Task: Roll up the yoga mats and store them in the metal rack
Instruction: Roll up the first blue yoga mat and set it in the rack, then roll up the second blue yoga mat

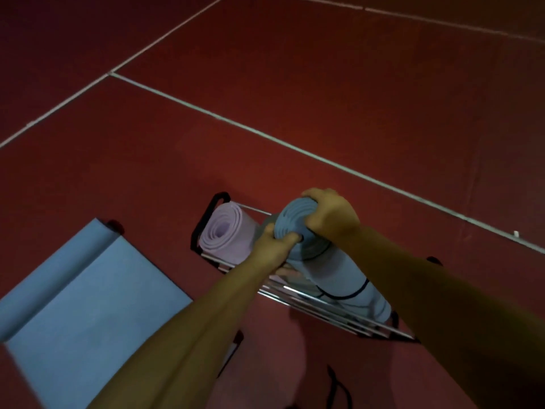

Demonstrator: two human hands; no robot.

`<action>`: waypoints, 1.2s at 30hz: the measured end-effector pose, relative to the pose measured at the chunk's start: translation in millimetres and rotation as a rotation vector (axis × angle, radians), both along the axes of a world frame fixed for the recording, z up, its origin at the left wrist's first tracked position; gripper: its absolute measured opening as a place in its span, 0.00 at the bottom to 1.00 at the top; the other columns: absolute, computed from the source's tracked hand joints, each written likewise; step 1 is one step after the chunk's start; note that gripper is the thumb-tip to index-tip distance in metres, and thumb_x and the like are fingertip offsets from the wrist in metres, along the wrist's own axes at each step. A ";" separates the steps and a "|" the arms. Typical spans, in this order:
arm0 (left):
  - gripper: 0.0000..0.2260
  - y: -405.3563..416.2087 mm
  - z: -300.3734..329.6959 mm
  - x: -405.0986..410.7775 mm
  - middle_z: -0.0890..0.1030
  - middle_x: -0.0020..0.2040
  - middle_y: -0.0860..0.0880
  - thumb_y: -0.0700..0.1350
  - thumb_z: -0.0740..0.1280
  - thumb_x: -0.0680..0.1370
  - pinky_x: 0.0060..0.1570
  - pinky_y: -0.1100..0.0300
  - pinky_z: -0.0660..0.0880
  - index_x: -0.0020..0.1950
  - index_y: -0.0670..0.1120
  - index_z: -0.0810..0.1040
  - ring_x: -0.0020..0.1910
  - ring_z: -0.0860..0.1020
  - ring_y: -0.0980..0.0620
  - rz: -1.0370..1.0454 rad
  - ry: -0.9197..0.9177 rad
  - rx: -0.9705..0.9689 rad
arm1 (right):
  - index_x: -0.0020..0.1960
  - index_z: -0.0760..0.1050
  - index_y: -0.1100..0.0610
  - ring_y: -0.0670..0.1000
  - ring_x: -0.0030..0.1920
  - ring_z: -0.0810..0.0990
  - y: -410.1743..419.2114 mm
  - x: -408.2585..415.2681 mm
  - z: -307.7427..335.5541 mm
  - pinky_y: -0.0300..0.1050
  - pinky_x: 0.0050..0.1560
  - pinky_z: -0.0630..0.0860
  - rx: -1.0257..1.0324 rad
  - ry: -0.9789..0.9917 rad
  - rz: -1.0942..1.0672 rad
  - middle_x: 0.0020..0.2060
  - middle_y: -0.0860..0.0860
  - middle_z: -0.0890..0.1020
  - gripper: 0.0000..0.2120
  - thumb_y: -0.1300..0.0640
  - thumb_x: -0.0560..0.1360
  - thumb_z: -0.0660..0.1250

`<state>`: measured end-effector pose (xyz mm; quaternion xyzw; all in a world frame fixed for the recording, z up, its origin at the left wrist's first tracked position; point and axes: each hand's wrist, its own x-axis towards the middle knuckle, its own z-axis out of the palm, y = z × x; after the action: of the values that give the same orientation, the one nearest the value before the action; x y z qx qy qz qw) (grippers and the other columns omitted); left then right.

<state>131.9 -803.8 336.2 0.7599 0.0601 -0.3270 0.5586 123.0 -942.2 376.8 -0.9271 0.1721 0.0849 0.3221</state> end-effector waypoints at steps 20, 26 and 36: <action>0.24 310.9 -35.0 -96.0 0.77 0.50 0.49 0.51 0.65 0.78 0.55 0.50 0.77 0.71 0.48 0.62 0.48 0.82 0.46 0.459 0.023 0.188 | 0.55 0.79 0.67 0.54 0.46 0.79 246.5 -39.3 -61.2 0.42 0.53 0.69 0.054 -0.285 0.653 0.45 0.62 0.82 0.25 0.54 0.64 0.61; 0.26 456.0 -157.1 -235.6 0.77 0.58 0.45 0.52 0.66 0.77 0.55 0.50 0.76 0.71 0.48 0.62 0.51 0.80 0.44 0.576 0.181 0.349 | 0.66 0.73 0.61 0.61 0.63 0.73 384.8 -125.7 -211.3 0.47 0.65 0.67 0.048 0.124 0.765 0.63 0.62 0.73 0.33 0.45 0.65 0.62; 0.35 536.3 -456.3 -351.1 0.64 0.74 0.44 0.64 0.55 0.74 0.71 0.51 0.57 0.73 0.42 0.64 0.74 0.60 0.45 0.337 -0.036 0.781 | 0.70 0.70 0.53 0.61 0.71 0.67 495.1 -231.4 -528.6 0.68 0.64 0.64 -0.372 0.079 1.047 0.73 0.57 0.65 0.30 0.45 0.71 0.68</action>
<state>-219.2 -267.5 -120.1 0.8995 0.2932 -0.1705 0.2753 -108.5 -447.1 -151.7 -0.9262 -0.2873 0.2364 0.0610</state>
